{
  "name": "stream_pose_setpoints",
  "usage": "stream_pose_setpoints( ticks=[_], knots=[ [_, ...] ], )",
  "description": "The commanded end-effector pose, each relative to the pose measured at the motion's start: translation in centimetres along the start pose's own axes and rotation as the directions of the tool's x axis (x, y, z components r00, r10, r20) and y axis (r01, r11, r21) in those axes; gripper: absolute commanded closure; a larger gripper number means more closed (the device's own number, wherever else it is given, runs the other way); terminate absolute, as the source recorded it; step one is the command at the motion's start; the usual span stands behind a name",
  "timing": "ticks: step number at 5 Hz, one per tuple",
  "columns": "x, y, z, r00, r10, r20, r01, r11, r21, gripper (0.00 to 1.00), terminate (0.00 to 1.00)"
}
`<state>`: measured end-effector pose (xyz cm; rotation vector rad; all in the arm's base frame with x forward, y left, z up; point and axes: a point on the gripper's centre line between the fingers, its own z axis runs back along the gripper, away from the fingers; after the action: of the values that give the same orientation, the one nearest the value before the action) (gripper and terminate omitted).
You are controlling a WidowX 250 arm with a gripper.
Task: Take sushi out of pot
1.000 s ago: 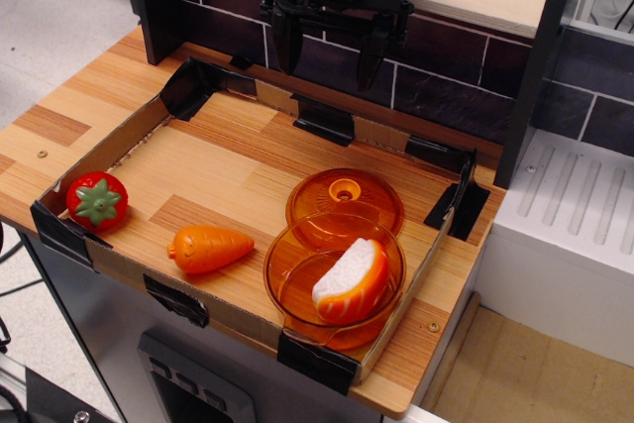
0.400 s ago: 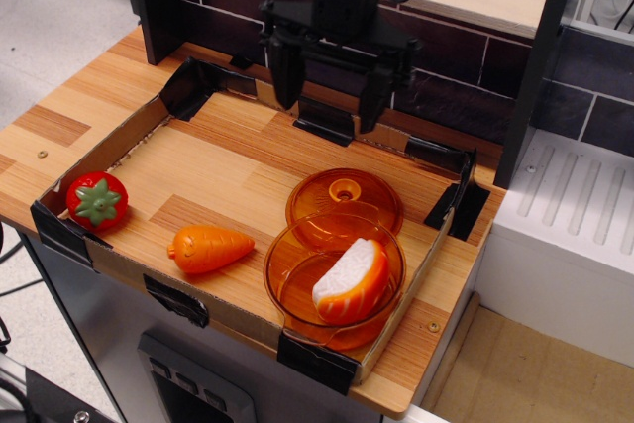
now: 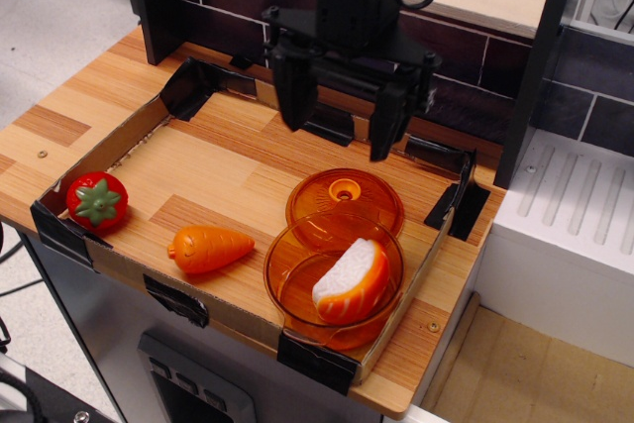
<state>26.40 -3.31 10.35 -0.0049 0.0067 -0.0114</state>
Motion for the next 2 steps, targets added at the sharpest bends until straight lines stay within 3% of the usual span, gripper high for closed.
stream_pose_setpoints(
  ticks=[1,2],
  knots=[
    [-1.1,0.0,-1.3,0.993,-0.100,0.064,0.103,0.994,-0.033,0.00,0.00],
    [-1.7,0.0,-3.1,0.985,-0.159,0.070,0.164,0.984,-0.067,0.00,0.00]
  ],
)
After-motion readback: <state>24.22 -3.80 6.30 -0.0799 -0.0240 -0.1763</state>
